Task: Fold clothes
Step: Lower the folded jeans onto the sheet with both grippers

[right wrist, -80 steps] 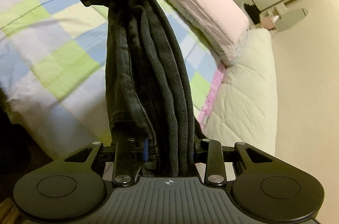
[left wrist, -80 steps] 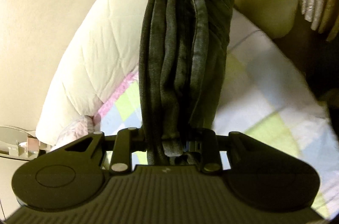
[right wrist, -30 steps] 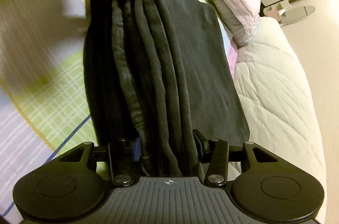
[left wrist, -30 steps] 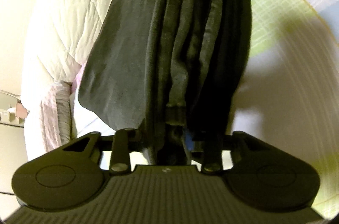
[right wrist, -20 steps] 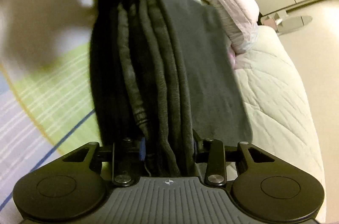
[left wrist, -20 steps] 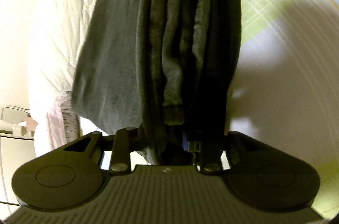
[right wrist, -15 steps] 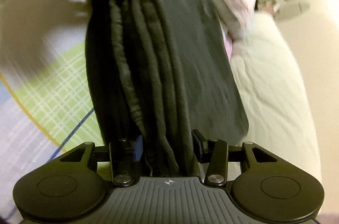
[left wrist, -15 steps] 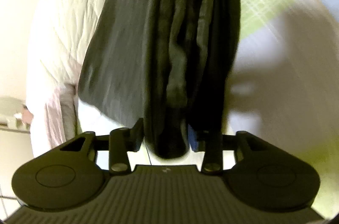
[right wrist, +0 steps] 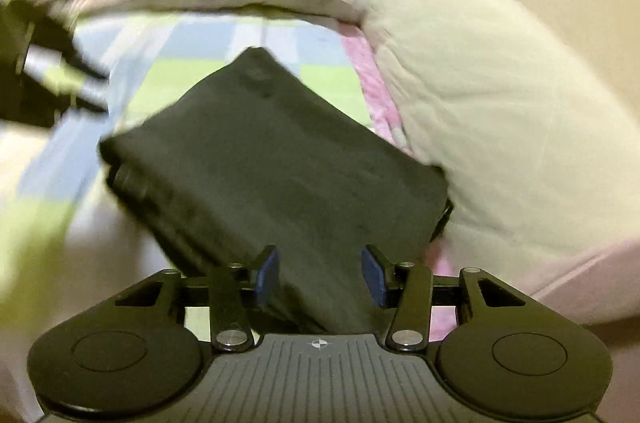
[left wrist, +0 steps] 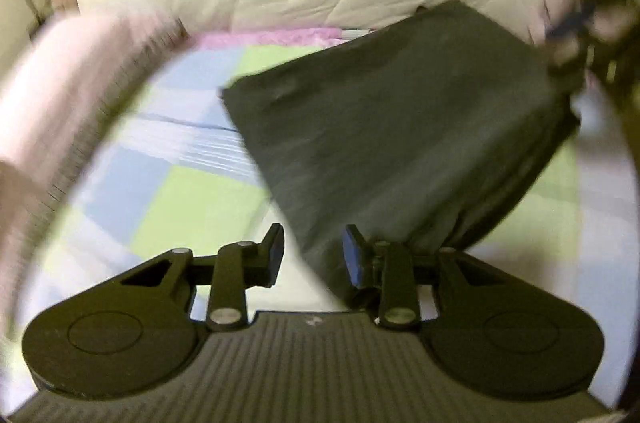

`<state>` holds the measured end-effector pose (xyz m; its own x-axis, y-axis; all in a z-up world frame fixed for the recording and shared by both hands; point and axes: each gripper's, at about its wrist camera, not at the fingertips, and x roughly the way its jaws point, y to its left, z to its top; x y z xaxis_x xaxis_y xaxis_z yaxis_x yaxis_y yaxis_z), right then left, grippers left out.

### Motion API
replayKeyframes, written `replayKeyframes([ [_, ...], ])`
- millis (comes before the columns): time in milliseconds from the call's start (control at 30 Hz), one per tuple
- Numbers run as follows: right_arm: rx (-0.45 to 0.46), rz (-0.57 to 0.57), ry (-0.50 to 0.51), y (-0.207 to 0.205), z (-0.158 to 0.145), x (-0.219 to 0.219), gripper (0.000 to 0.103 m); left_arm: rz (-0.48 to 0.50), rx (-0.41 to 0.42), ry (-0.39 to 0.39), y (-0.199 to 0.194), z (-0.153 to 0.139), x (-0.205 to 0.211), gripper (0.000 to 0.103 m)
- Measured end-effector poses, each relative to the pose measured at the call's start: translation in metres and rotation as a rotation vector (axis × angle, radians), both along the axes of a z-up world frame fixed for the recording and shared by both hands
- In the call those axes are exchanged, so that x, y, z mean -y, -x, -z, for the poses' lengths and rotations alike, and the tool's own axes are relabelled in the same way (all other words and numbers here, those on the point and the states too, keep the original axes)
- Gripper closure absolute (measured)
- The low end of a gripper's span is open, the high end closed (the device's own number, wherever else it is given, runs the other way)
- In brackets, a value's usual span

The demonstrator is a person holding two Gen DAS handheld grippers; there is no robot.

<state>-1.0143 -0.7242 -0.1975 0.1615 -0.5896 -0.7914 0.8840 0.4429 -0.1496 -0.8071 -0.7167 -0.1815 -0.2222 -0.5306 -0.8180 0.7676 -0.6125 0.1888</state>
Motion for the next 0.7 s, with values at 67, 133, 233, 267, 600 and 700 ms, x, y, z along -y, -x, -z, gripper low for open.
replayKeyframes([
  [67,0.045,0.061,-0.077,0.011,0.014,0.015,0.056,-0.011,-0.022,-0.090,0.007,0.028,0.024,0.078],
  [133,0.070,0.085,-0.145,0.023,0.026,0.020,0.056,0.009,-0.005,-0.136,0.018,0.046,0.034,0.081],
  [233,0.060,0.025,-0.172,0.030,0.035,0.015,0.056,0.033,0.016,-0.147,0.018,0.048,0.036,0.081],
  [267,0.048,0.007,-0.177,0.028,0.034,0.017,0.056,0.032,0.017,-0.141,0.017,0.045,0.040,0.081],
  [600,0.095,0.096,-0.088,0.043,-0.010,0.093,0.056,-0.041,-0.022,-0.050,0.010,0.020,0.128,0.079],
  [700,0.097,0.121,-0.106,0.050,0.005,0.127,0.056,-0.079,-0.054,-0.046,0.017,0.028,0.173,0.079],
])
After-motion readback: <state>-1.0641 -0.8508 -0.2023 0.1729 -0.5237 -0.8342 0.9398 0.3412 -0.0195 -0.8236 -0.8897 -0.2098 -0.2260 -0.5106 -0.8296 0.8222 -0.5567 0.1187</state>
